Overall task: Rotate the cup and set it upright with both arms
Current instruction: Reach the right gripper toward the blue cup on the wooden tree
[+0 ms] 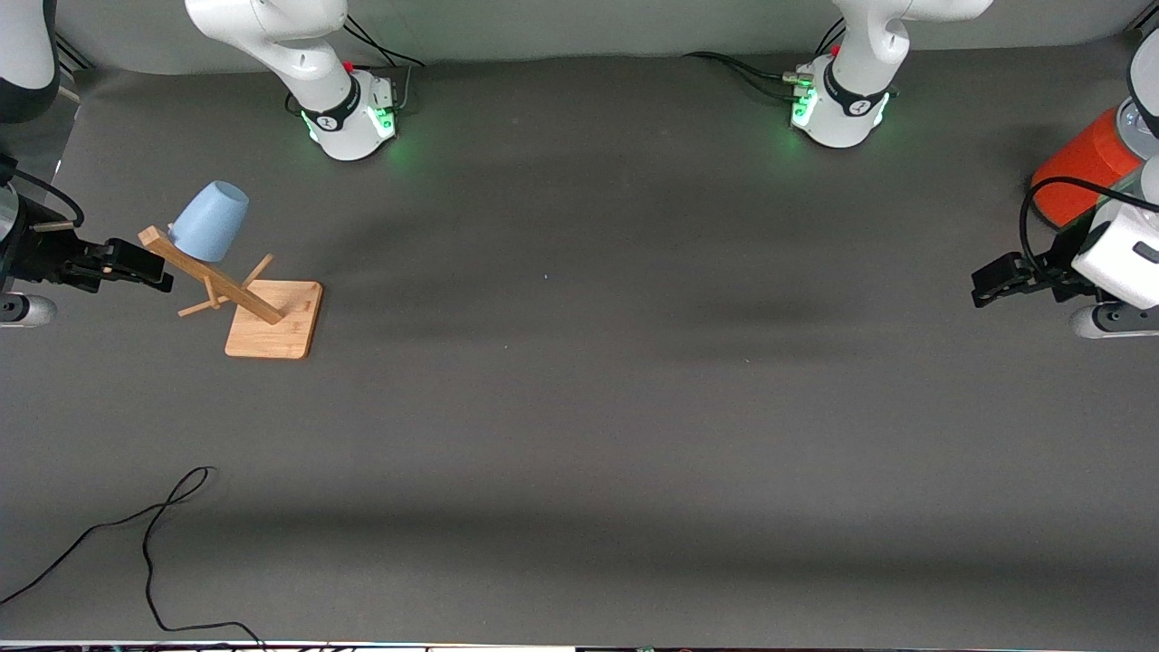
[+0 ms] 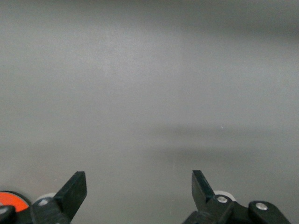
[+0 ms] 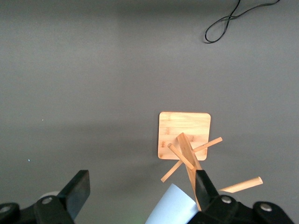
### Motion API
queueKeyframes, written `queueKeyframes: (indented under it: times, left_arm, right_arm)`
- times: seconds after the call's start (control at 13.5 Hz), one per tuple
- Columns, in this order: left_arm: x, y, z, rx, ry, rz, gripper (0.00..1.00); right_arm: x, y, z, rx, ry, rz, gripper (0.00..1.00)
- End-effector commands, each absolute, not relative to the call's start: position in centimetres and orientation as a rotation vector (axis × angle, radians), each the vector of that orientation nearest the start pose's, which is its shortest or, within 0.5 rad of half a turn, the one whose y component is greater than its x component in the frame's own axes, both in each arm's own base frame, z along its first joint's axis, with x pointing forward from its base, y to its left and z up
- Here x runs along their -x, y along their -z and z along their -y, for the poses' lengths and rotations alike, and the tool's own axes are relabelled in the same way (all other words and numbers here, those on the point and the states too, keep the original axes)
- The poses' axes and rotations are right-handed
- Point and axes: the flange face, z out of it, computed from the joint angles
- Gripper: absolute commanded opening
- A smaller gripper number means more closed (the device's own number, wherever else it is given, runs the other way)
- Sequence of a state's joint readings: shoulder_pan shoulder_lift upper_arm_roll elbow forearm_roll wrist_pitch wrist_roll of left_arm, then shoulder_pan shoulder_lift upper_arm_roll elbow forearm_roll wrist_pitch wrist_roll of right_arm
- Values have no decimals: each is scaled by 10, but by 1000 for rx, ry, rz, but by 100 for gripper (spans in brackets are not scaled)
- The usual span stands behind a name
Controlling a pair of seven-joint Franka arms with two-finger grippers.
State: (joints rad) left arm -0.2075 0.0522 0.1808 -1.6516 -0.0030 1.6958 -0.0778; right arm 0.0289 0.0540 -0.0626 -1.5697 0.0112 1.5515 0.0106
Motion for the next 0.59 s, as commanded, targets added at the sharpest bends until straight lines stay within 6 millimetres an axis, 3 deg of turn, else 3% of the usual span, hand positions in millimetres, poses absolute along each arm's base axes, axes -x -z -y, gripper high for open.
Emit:
queueKeyframes:
  times: [0.0, 0.52]
  left_arm:
    - [-577, -575, 18, 3147, -13, 68, 100]
    - [-577, -576, 17, 3148, -9, 68, 100]
  right_arm:
    - [-565, -598, 18, 3150, -99, -34, 100]
    - [-560, -596, 19, 3145, -118, -36, 100]
